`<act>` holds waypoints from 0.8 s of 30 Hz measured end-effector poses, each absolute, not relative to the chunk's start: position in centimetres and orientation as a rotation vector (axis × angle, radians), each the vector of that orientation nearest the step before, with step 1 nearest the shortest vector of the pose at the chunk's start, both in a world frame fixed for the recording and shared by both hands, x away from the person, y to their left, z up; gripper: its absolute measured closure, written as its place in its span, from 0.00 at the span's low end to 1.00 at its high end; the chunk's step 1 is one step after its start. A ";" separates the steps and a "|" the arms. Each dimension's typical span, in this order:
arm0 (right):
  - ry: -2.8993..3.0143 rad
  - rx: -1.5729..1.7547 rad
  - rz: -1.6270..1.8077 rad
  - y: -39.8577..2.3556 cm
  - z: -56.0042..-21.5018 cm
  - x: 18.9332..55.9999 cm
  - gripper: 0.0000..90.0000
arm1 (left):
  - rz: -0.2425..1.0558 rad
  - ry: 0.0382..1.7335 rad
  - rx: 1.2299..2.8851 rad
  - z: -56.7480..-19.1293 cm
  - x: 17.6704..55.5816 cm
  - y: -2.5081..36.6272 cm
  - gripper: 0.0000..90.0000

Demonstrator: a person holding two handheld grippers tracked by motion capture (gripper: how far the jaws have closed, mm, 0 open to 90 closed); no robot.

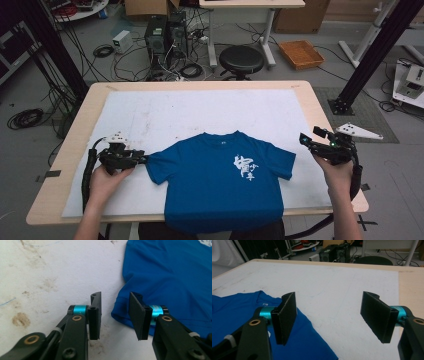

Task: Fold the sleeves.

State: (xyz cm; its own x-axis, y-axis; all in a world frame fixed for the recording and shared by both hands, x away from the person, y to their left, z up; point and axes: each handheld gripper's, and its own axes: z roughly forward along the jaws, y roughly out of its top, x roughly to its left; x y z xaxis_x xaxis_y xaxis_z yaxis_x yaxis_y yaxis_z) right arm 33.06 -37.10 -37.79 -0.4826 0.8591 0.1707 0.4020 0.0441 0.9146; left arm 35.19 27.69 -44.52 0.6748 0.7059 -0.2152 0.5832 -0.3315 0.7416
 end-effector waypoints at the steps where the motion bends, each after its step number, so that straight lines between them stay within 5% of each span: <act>1: 1.902 1.267 1.431 -37.1 -37.8 33.1 0.32 | 0.183 0.994 2.036 -44.5 35.2 27.7 0.74; 9: 1.898 1.269 1.426 -37.1 -37.8 33.1 0.32 | 0.197 0.979 2.021 -44.3 34.8 27.7 0.96; 15: 1.895 1.265 1.428 -37.1 -37.7 33.0 0.33 | 0.124 0.984 1.964 -43.2 34.6 27.2 0.98; 24: 1.885 1.263 1.437 -37.3 -37.3 32.9 0.33 | -0.078 0.986 1.849 -38.8 33.6 21.5 0.98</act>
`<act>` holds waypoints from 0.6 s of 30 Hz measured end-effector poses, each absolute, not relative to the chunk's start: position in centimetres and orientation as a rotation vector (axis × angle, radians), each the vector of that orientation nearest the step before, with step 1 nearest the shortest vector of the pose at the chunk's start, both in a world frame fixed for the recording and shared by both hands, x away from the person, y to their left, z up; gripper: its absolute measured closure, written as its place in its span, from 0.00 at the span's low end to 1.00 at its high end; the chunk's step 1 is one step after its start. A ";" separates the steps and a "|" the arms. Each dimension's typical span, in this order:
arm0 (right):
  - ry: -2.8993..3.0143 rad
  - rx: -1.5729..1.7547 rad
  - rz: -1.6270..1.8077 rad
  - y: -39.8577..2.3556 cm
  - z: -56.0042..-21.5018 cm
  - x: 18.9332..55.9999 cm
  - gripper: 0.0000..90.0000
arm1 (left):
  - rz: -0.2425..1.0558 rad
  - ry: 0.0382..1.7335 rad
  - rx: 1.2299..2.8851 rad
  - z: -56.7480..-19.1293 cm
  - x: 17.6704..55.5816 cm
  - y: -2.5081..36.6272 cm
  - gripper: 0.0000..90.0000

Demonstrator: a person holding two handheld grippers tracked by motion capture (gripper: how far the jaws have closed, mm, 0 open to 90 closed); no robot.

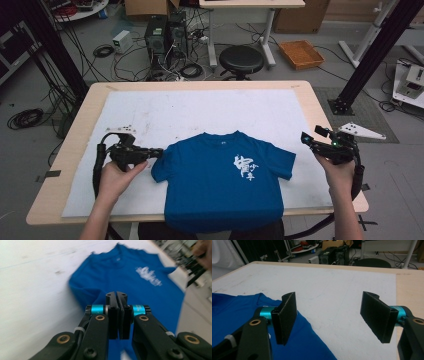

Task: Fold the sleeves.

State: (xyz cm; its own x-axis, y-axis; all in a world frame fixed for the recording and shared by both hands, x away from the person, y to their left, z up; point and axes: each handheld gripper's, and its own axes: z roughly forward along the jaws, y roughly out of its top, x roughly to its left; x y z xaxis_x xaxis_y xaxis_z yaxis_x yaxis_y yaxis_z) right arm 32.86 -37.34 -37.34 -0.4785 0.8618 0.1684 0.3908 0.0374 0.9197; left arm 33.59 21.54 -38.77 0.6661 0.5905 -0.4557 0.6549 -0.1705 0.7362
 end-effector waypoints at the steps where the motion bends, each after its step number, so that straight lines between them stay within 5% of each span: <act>1: 1.884 1.261 1.436 -37.4 -37.3 32.9 0.33 | -0.078 0.986 1.849 -38.8 33.6 21.5 0.98; 16: 1.881 1.284 1.425 -37.8 -37.6 32.8 0.33 | -0.158 1.033 1.756 -41.1 36.9 11.1 0.97; 18: 1.884 1.287 1.422 -37.9 -37.7 32.8 0.33 | -0.157 0.995 1.737 -41.2 37.0 10.7 0.84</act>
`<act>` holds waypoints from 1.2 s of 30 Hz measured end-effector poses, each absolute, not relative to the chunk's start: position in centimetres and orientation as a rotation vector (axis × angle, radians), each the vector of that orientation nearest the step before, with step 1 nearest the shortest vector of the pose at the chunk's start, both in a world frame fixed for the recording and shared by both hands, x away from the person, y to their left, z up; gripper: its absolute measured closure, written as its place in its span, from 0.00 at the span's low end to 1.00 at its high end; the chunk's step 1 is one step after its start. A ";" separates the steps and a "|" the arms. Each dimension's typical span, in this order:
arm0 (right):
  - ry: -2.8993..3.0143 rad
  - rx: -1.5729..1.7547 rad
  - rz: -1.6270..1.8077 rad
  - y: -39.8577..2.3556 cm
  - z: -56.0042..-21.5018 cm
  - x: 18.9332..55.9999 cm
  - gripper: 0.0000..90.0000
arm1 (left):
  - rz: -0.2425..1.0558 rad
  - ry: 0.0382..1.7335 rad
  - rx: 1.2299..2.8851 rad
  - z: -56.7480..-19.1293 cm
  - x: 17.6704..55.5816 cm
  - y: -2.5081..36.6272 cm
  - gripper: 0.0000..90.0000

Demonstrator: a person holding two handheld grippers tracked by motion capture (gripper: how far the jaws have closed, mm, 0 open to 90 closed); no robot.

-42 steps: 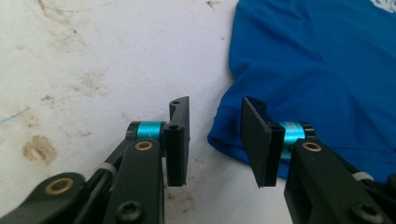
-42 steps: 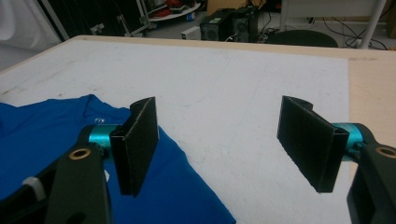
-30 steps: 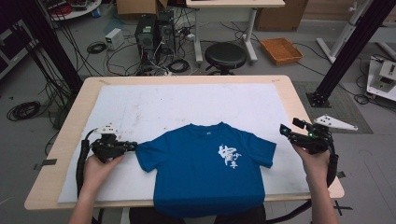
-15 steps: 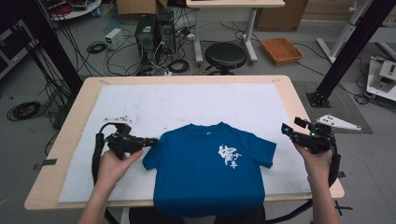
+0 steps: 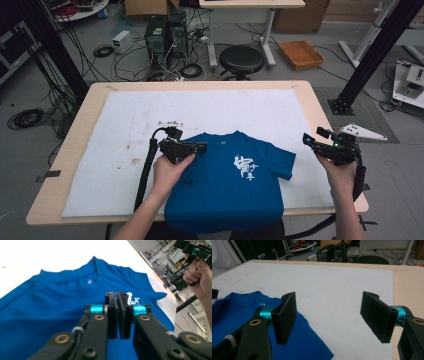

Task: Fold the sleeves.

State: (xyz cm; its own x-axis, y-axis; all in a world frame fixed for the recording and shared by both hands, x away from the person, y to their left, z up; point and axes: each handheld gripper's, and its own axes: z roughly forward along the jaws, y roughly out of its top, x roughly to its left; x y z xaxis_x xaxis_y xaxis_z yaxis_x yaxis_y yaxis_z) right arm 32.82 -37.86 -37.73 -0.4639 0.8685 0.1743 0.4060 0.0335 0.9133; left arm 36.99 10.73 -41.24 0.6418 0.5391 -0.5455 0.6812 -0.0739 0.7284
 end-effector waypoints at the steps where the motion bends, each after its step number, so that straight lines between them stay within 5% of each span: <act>1: 1.884 1.287 1.422 -37.9 -37.7 32.8 0.33 | -0.157 0.995 1.737 -41.2 37.0 10.7 0.81; 6: 1.885 1.304 1.404 -38.0 -38.0 32.8 0.33 | -0.016 0.894 1.723 -40.1 35.9 12.1 0.63; 14: 1.935 1.394 1.355 -38.2 -39.0 33.5 0.33 | 0.344 0.849 1.737 -39.2 33.2 18.3 0.52; 17: 1.981 1.416 1.318 -38.3 -39.8 33.7 0.47 | 0.439 0.862 1.747 -39.5 32.4 20.7 0.52; 26: 2.140 1.455 1.172 -37.2 -42.9 35.3 0.69 | 0.462 0.968 1.703 -41.2 32.0 25.7 0.52; 36: 2.198 1.490 1.081 -36.7 -44.4 36.1 0.75 | 0.462 1.014 1.691 -41.6 32.0 26.4 0.52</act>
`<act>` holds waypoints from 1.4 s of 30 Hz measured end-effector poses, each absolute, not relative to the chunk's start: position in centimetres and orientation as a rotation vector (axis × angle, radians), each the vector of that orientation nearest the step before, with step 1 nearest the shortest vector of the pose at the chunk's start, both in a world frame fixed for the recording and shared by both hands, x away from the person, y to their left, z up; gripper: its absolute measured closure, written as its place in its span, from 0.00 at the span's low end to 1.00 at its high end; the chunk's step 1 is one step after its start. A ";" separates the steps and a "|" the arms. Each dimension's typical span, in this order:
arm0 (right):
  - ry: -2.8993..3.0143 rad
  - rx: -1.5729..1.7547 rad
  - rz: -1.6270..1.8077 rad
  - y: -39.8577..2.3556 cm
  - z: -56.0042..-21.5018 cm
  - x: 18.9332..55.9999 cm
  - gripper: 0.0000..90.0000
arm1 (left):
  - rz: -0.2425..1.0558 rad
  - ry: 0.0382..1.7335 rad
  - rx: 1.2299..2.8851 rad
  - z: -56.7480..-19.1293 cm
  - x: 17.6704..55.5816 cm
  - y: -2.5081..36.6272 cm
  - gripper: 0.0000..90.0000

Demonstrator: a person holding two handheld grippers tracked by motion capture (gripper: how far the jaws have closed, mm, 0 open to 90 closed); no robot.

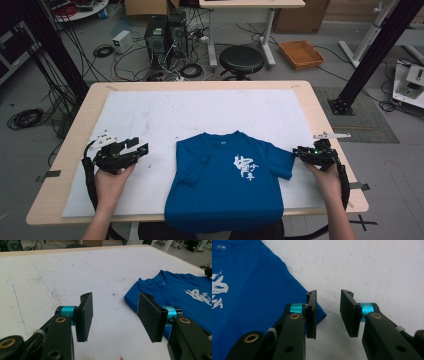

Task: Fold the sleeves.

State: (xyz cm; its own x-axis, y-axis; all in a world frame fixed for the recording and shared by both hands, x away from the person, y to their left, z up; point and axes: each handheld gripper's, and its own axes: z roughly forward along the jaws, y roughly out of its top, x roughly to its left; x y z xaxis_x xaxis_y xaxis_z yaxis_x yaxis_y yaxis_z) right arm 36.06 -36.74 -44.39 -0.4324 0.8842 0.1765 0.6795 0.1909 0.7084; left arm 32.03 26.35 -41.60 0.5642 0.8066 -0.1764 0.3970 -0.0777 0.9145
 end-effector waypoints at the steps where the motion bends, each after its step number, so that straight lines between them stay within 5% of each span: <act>1: 2.198 1.490 1.081 -36.7 -44.4 36.1 0.75 | 0.458 1.011 1.693 -41.6 32.0 26.2 0.52; 4: 2.205 1.481 1.066 -36.6 -44.6 36.1 0.80 | 0.458 1.007 1.704 -41.6 32.1 26.0 0.52; 5: 2.225 1.460 1.074 -36.7 -44.6 36.0 0.91 | 0.453 1.010 1.704 -41.6 32.1 25.9 0.52; 7: 2.235 1.439 1.081 -36.5 -44.5 35.9 0.99 | 0.450 1.022 1.703 -41.5 32.1 25.9 0.52; 19: 2.197 1.366 1.230 -34.1 -40.8 34.3 1.00 | 0.440 1.018 1.681 -41.2 32.3 26.0 0.52; 35: 2.322 1.137 1.161 -19.9 -37.4 33.8 0.99 | 0.404 0.993 1.662 -40.6 32.6 25.4 0.52; 42: 2.335 1.061 1.217 -17.7 -37.6 34.3 0.86 | 0.389 0.982 1.684 -40.9 32.8 24.7 0.52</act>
